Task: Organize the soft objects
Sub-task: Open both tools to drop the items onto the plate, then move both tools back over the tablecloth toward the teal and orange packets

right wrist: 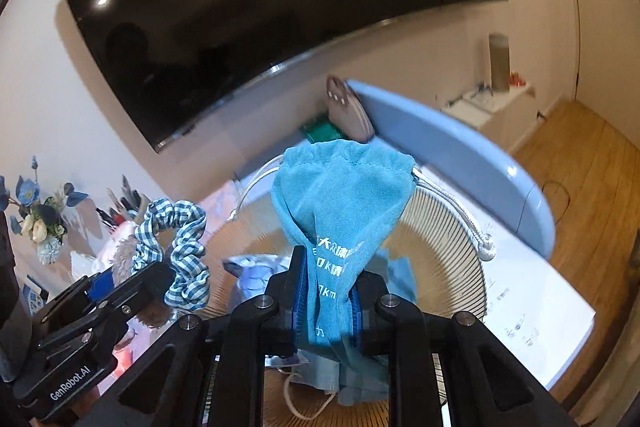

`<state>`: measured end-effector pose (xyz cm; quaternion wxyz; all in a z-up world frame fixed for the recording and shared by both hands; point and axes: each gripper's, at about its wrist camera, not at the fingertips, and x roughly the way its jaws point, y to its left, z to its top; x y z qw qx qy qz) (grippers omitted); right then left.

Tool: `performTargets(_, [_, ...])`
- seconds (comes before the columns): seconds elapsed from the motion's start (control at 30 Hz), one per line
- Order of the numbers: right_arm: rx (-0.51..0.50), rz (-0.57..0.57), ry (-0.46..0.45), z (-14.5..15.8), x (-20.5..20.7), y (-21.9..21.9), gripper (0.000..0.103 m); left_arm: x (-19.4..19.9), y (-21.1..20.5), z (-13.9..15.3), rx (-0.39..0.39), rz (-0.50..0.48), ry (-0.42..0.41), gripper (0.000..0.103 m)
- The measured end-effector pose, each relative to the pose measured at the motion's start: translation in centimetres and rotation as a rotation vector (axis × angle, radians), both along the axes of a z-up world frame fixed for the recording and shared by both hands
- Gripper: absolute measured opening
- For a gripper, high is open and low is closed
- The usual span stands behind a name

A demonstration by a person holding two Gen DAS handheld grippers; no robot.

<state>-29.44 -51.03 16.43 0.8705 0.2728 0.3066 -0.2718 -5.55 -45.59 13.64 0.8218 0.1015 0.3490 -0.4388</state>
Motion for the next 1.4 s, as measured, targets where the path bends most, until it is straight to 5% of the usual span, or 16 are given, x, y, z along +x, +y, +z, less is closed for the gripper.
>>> performTargets(0.2, [0.008,0.01,0.021,-0.5,-0.1,-0.4,0.023,0.0,-0.7,-1.0,0.029,0.002,-0.001,0.044])
performTargets(0.3, [0.012,0.018,0.016,-0.4,-0.2,-0.3,0.061,-0.1,-1.1,-1.3,0.049,-0.004,-0.002,0.053])
performTargets(0.37, [-0.002,0.01,0.008,-0.2,-0.5,0.0,0.078,-0.4,-0.8,-1.1,0.061,-0.004,-0.012,0.074])
performTargets(0.4, [-0.006,0.011,0.008,-0.1,-0.6,0.2,0.078,-0.8,-0.5,-0.9,0.055,-0.006,-0.027,0.08])
performTargets(0.77, [-0.063,0.065,-0.022,2.7,-2.0,5.5,0.078,-4.5,5.3,1.8,0.03,0.001,-0.143,0.08])
performTargets(0.97, [-0.143,0.197,-0.059,4.3,-1.0,12.7,0.085,-5.3,13.4,2.7,0.008,0.154,-0.164,0.08])
performTargets(1.1, [-0.206,0.321,-0.08,4.4,0.8,19.1,0.087,-5.0,21.3,2.8,0.005,0.344,-0.196,0.08])
performTargets(1.3, [-0.231,0.457,-0.09,0.0,5.6,28.0,0.094,-3.4,33.0,-0.6,0.136,0.697,-0.27,0.08])
performTargets(1.4, [-0.231,0.5,-0.051,-4.1,9.4,31.5,0.094,-2.0,36.8,-3.7,0.184,0.788,-0.254,0.08])
